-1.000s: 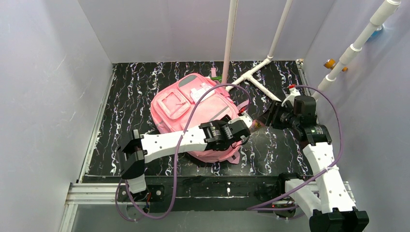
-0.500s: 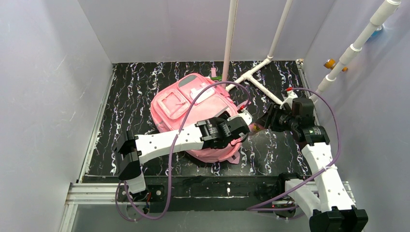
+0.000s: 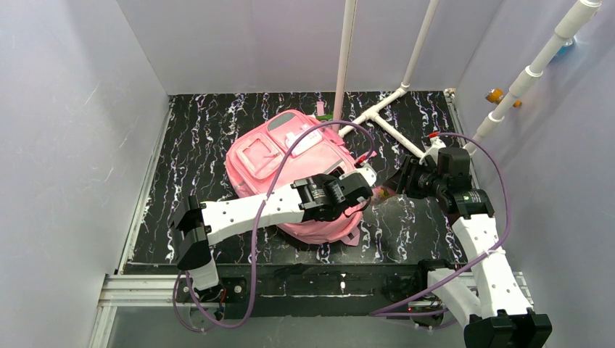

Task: Pack the student bag
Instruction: Place the stationery in the student bag.

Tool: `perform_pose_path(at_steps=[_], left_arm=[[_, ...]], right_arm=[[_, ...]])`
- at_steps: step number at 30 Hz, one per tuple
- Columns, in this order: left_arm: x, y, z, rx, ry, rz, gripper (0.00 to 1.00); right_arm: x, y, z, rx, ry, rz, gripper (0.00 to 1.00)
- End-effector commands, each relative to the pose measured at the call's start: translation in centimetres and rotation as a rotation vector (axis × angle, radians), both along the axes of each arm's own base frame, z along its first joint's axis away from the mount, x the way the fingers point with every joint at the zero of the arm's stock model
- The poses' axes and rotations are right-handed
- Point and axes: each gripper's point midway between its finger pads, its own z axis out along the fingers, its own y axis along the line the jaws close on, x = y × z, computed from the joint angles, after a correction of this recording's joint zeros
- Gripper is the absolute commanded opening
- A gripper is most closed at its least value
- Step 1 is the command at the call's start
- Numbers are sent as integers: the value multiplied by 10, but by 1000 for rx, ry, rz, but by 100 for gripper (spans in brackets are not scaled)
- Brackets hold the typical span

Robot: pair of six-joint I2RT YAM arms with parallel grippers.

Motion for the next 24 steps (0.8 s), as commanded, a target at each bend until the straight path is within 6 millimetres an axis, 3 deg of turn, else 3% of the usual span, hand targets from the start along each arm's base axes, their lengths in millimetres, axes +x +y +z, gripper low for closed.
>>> perform_pose_path(at_steps=[1, 13, 15, 17, 24], left_arm=[[7, 6, 8, -2, -15, 24, 40], [12, 7, -7, 40, 14, 18, 39], [15, 8, -7, 44, 17, 17, 28], [17, 11, -4, 48, 9, 24, 9], [11, 11, 29, -69, 30, 0, 4]], right_arm=[[2, 6, 23, 35, -77, 29, 1], [0, 8, 28, 44, -81, 38, 1], [-1, 8, 29, 46, -84, 40, 1], [-1, 9, 30, 48, -86, 40, 1], [-3, 13, 37, 71, -89, 57, 1]])
